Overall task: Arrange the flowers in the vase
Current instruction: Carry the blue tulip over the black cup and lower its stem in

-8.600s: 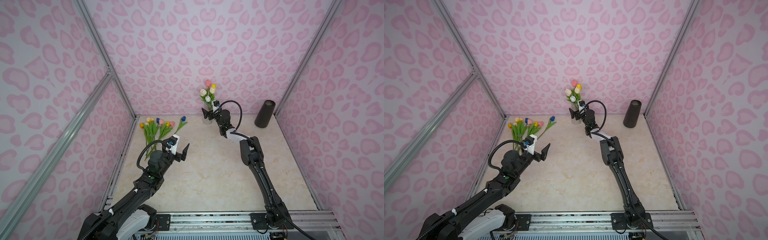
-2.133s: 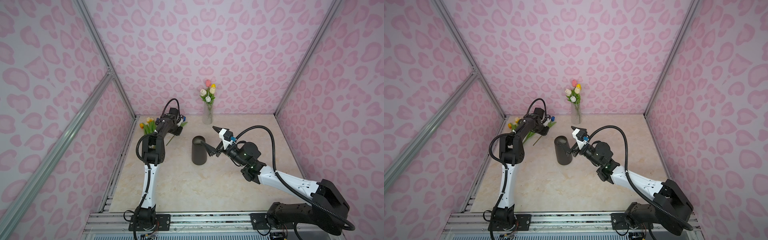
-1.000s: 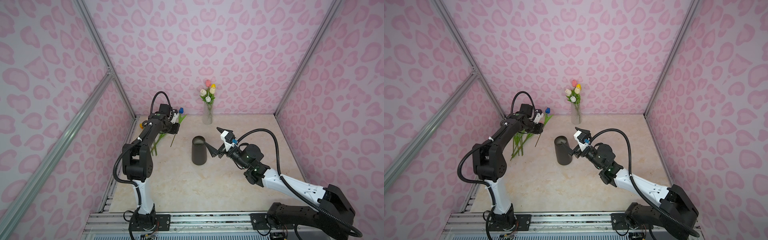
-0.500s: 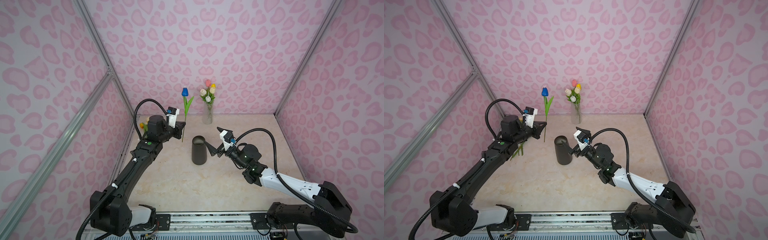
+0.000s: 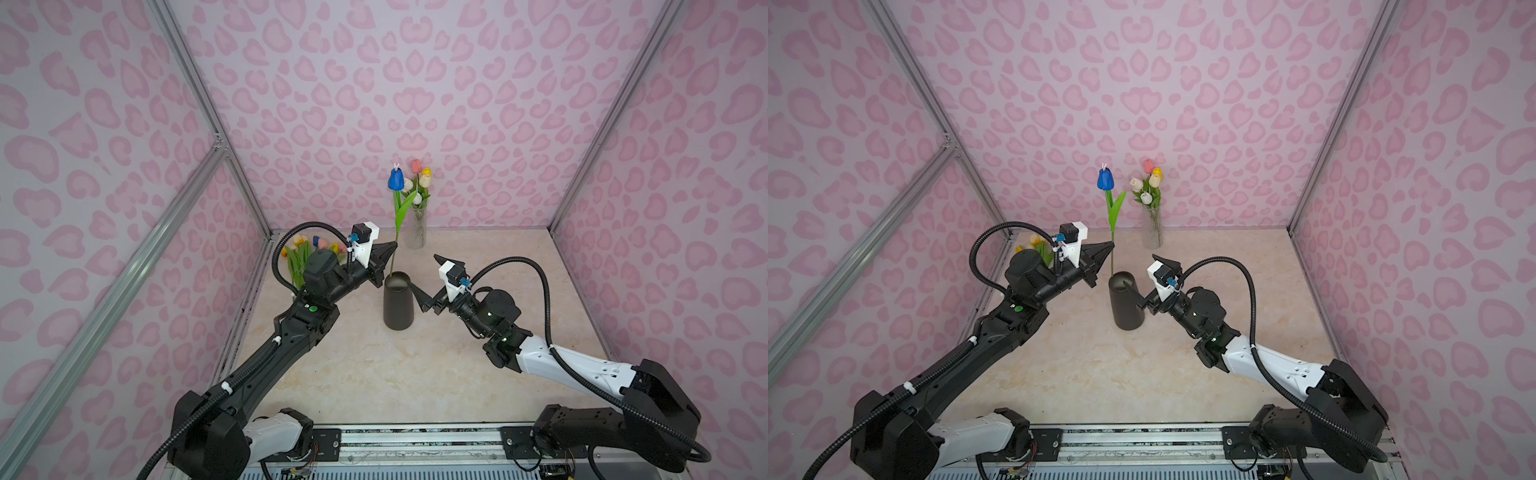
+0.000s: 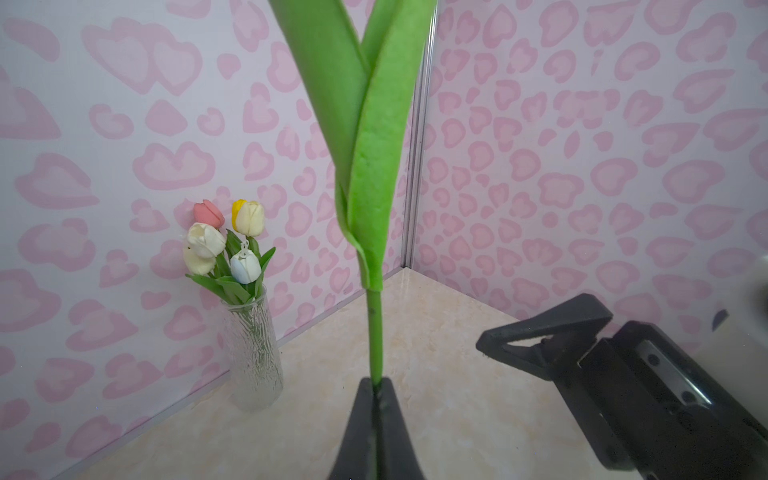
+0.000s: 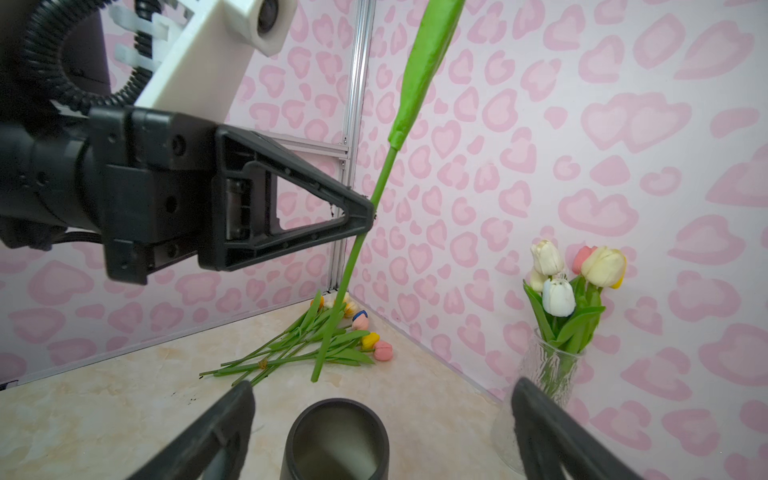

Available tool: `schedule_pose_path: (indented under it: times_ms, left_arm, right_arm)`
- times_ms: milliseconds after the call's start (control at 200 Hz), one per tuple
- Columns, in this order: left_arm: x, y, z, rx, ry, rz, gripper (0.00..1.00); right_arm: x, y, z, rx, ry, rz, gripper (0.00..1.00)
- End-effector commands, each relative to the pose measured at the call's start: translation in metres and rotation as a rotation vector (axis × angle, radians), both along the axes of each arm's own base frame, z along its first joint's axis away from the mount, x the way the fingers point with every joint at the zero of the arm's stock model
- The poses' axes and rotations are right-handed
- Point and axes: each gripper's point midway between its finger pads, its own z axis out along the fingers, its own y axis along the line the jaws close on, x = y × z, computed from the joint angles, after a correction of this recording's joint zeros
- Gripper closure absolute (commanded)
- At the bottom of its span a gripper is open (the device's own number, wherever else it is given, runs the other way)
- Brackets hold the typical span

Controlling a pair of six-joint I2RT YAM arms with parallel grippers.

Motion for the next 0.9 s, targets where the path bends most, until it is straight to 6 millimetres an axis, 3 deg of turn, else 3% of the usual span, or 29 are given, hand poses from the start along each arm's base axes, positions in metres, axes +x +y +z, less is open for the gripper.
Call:
schedule_pose_path:
  times_ms: [0, 260, 530, 895]
  left_arm:
    - [0.005, -0.008, 0.005, -0.034, -0.065, -0.016, 0.97]
    - [0.008, -0.016, -0.035, -0.03, -0.049, 0.005, 0.97]
    - [-0.002, -0.014, -0.073, 0.013, -0.019, 0.017, 0.97]
    - [-0.009, -0.01, -0.1, 0.047, -0.003, 0.046, 0.95]
  right_arm:
    - [-0.001, -0.002, 0.008, 0.038, -0.018, 0.001, 0.04]
    - [-0.006, -0.008, 0.01, 0.038, -0.026, -0.011, 0.05]
    - [-0.004, -0.009, 0.003, 0.017, -0.026, -0.027, 0.05]
    - [0.002, -0.002, -0.005, -0.02, -0.024, -0.022, 0.05]
